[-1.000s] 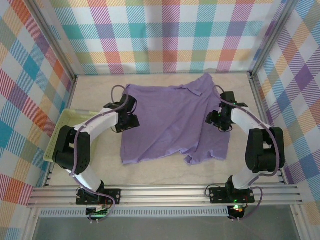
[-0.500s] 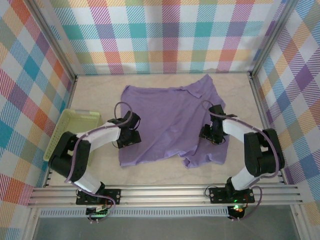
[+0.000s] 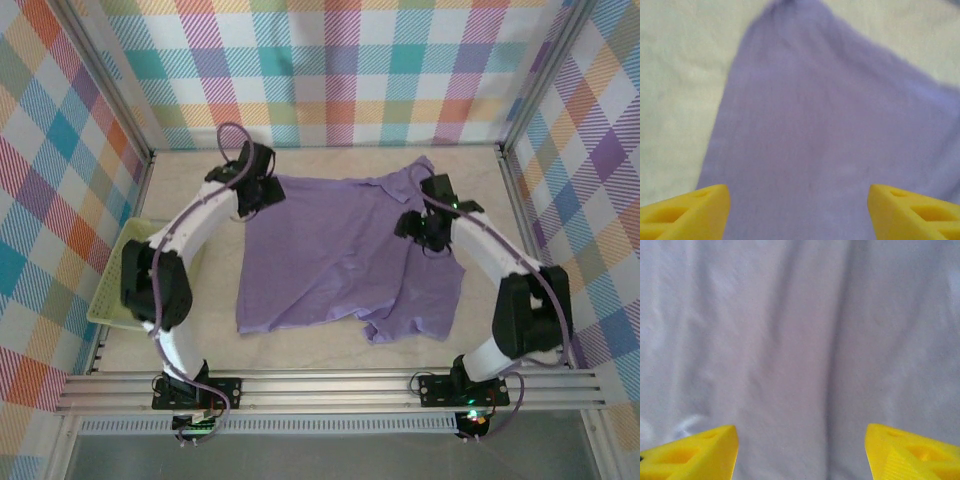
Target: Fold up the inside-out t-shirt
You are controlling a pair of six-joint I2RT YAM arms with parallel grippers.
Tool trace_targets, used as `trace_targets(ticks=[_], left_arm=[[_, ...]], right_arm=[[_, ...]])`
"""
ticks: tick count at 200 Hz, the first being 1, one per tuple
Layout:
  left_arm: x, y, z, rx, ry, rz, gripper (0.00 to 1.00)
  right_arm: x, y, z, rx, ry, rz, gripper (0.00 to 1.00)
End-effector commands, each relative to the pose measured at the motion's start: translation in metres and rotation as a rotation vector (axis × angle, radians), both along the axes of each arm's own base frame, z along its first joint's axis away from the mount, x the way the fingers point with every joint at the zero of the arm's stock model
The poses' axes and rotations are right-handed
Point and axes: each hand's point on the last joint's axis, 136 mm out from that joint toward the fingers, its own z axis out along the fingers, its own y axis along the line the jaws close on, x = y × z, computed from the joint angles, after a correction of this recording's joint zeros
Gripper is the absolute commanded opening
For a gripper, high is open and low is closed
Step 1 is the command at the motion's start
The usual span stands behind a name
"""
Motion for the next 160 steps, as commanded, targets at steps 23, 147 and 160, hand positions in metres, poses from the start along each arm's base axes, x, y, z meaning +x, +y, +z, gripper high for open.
trace_targets(ticks=[23,147,160], left_arm=[[0.089,0.031,-0.042,0.113,0.038,0.055,0.74],[0.152,0.061,-0.135,0.045,0.113,0.083,0.68],[0.155,0.06,-0.137,0.035,0.104,0.077,0.65]], right_arm=[[0.045,0.021,-0.038,0.025,0.096,0.051,0.68],[-0.017,-0.019,-0.118,-0.085,0.342,-0.044,0.64],[-0.017,-0.019,-0.118,-0.087,0.344,-0.039,0.63]])
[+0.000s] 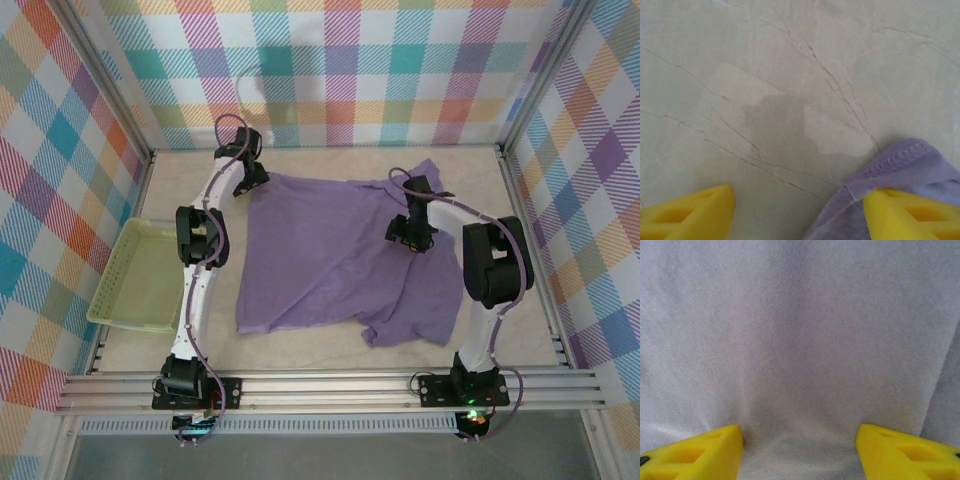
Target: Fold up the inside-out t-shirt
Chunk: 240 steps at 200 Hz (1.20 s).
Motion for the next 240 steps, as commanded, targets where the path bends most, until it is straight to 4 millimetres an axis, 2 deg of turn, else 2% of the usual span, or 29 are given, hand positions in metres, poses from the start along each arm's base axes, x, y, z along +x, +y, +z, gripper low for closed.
trace_targets(ticks=[1,56,91,126,157,163,183,195,209,240], left_arm=[[0.006,-0.004,-0.003,-0.023,-0.01,-0.025,0.65],[0.02,-0.023,-0.014,-0.115,-0.048,-0.073,0.51],[0.027,-0.03,-0.015,-0.143,-0.077,-0.092,0.37],[0.034,-0.035,-0.01,-0.173,-0.108,-0.11,0.23],[0.034,-0.038,0.003,-0.185,-0.119,-0.118,0.05],[0.032,-0.036,0.006,-0.177,-0.114,-0.114,0.0],[0.02,-0.031,0.023,-0.155,-0.095,-0.106,0.0],[0.008,-0.028,0.031,-0.152,-0.084,-0.099,0.0],[-0.008,-0.023,0.05,-0.149,-0.114,-0.081,0.0],[-0.07,0.004,0.069,-0.093,-0.135,0.03,0.0]], right_arm=[[-0.033,-0.019,-0.025,-0.055,0.132,-0.036,0.63],[-0.03,-0.017,-0.024,-0.048,0.124,-0.032,0.62],[-0.033,-0.017,-0.024,-0.045,0.125,-0.026,0.61],[-0.033,-0.018,-0.023,-0.049,0.126,-0.026,0.6],[-0.034,-0.023,-0.021,-0.078,0.125,-0.031,0.6],[-0.035,-0.025,-0.02,-0.085,0.127,-0.033,0.6],[-0.042,-0.03,-0.02,-0.11,0.14,-0.043,0.6],[-0.047,-0.031,-0.021,-0.112,0.151,-0.049,0.6],[-0.055,-0.027,-0.02,-0.096,0.16,-0.048,0.59],[-0.077,-0.004,-0.013,-0.07,0.153,0.008,0.59]])
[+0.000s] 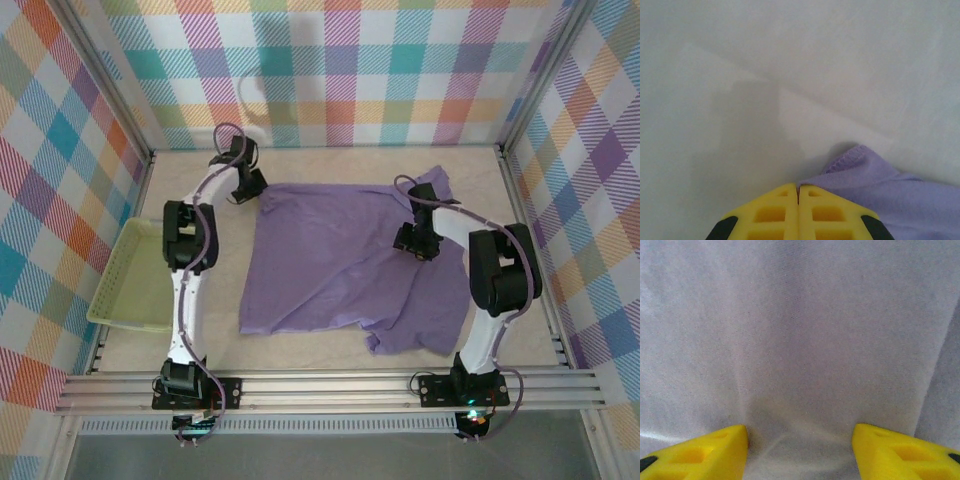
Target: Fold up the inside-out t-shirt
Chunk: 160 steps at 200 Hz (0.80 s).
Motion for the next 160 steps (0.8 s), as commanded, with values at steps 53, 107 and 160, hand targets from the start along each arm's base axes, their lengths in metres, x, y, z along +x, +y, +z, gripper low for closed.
trace_targets(ticks=[53,107,160], left_arm=[[-0.13,0.042,0.075,0.048,-0.156,0.18,0.0],[-0.163,0.046,0.076,0.058,-0.143,0.154,0.0],[-0.164,0.038,0.074,0.023,-0.132,0.126,0.0]], right_arm=[[-0.074,0.05,0.027,0.061,0.053,0.142,0.59],[0.041,-0.009,0.096,0.084,-0.222,-0.004,0.58],[0.151,-0.054,0.066,0.004,-0.216,-0.025,0.5]])
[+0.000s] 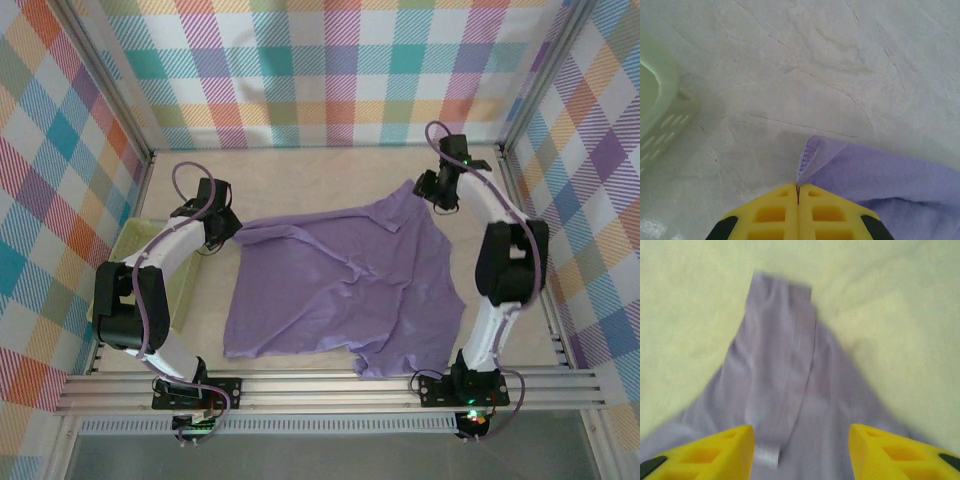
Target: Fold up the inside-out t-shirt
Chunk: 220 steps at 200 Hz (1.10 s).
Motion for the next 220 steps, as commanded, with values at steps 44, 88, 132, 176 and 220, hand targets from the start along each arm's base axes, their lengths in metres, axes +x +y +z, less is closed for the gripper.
trace_targets(ticks=[44,88,132,176,220], left_arm=[[0.001,-0.004,0.012,-0.007,-0.039,-0.021,0.0],[0.0,0.0,0.018,0.003,-0.059,-0.007,0.0],[-0.001,0.002,0.025,0.01,-0.075,0.003,0.0],[-0.005,0.004,0.029,0.012,-0.084,0.01,0.0],[-0.009,0.006,0.039,0.016,-0.106,0.015,0.0]], right_arm=[[0.063,-0.015,-0.045,-0.067,0.077,0.075,0.39],[0.08,-0.013,-0.065,-0.065,0.116,0.08,0.39],[0.08,-0.007,-0.082,-0.037,0.148,0.079,0.39],[0.074,-0.002,-0.093,-0.048,0.218,0.074,0.4],[0.067,0.001,-0.108,-0.042,0.289,0.036,0.29]])
